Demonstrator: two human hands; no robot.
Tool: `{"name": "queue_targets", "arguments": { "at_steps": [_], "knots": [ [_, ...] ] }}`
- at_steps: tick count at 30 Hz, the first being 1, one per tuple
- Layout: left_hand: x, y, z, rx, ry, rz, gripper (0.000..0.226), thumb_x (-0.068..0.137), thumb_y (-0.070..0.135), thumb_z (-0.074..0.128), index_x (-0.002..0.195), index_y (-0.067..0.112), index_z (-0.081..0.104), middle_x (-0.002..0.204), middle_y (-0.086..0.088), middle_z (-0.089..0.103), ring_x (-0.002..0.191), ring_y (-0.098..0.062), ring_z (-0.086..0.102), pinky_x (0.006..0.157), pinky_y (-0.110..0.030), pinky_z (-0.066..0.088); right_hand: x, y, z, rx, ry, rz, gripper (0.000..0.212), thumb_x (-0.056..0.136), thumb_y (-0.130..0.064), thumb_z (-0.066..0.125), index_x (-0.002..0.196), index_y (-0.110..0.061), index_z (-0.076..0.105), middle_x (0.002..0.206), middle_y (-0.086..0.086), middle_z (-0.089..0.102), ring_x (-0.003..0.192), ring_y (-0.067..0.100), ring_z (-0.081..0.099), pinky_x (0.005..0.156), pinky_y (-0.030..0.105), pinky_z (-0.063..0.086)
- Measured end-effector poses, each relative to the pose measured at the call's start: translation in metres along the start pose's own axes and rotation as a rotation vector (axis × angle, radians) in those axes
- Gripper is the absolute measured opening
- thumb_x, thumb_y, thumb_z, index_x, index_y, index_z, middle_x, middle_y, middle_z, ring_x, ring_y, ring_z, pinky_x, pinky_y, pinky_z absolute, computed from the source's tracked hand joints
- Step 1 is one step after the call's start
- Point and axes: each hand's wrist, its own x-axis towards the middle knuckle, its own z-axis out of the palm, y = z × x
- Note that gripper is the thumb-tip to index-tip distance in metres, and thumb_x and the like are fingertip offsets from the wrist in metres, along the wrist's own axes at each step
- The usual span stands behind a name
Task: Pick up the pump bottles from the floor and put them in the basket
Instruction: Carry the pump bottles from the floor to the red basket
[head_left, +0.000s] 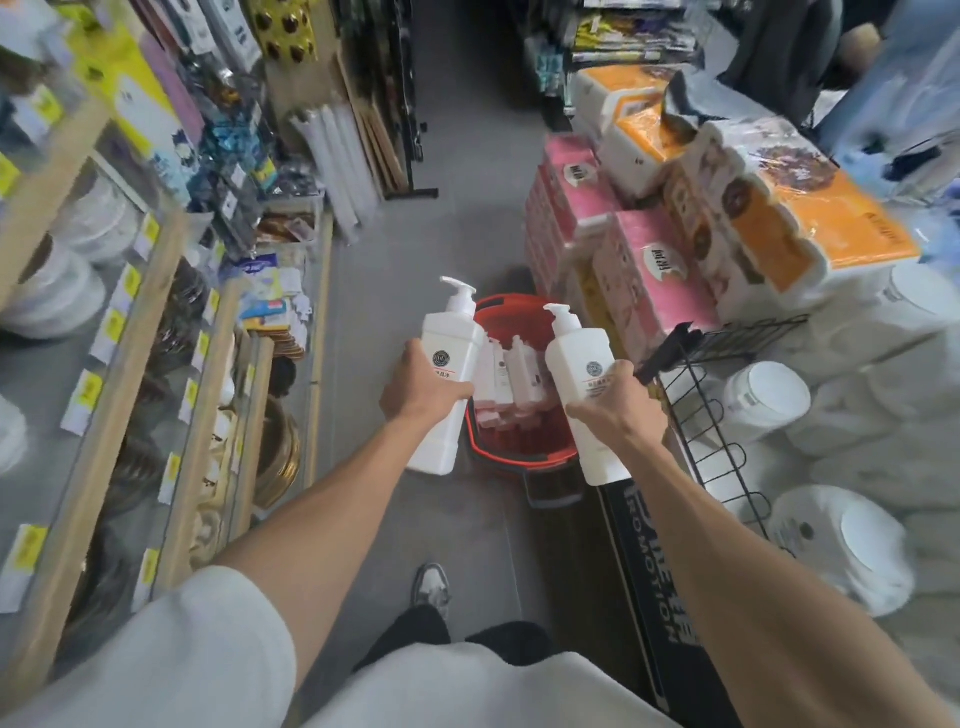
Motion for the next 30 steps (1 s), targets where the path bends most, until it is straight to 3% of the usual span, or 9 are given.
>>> {"name": "queue_targets", "arguments": {
  "at_steps": [9, 14, 24, 30],
  "knots": [
    [0.075, 0.033, 0.027, 0.081, -0.103, 0.058, 0.070, 0.055, 0.043, 0.083, 0.107, 0.024, 0.040, 0.103, 0.000, 0.062, 0.089, -0.028, 0.063, 0.078, -0.039, 0.053, 0.065, -0.022, 0.019, 0.049, 0.002, 0.088, 0.076, 0.067, -0.049, 0.082, 0.120, -0.015, 0.040, 0.109, 0.004, 0.060, 0.086, 0.027, 0.057, 0.071, 0.035, 0.041],
    [0.091, 0.056, 0.057, 0.041, -0.149, 0.074, 0.066, 0.066, 0.026, 0.086, 0.117, 0.014, 0.044, 0.103, 0.001, 0.056, 0.084, -0.022, 0.050, 0.058, -0.029, 0.031, 0.094, -0.008, 0.031, 0.103, -0.007, 0.127, 0.081, 0.064, -0.055, 0.083, 0.121, -0.016, 0.040, 0.110, 0.002, 0.060, 0.093, 0.029, 0.065, 0.072, 0.036, 0.047],
    [0.112, 0.082, 0.115, 0.153, -0.265, 0.100, 0.078, 0.059, 0.036, 0.083, 0.123, 0.022, 0.041, 0.103, 0.003, 0.059, 0.093, -0.026, 0.059, 0.087, -0.040, 0.050, 0.127, 0.030, 0.050, 0.130, -0.040, 0.233, 0.074, 0.069, -0.048, 0.082, 0.121, -0.019, 0.038, 0.108, 0.001, 0.059, 0.088, 0.025, 0.063, 0.072, 0.037, 0.050],
    [0.137, 0.105, 0.134, 0.209, -0.344, 0.177, 0.088, 0.056, 0.045, 0.083, 0.130, 0.025, 0.038, 0.107, 0.002, 0.064, 0.091, -0.030, 0.061, 0.084, -0.040, 0.052, 0.140, 0.035, 0.049, 0.161, -0.003, 0.353, 0.072, 0.064, -0.052, 0.081, 0.113, -0.025, 0.036, 0.104, -0.002, 0.060, 0.086, 0.024, 0.065, 0.075, 0.041, 0.056]
  ]
}}
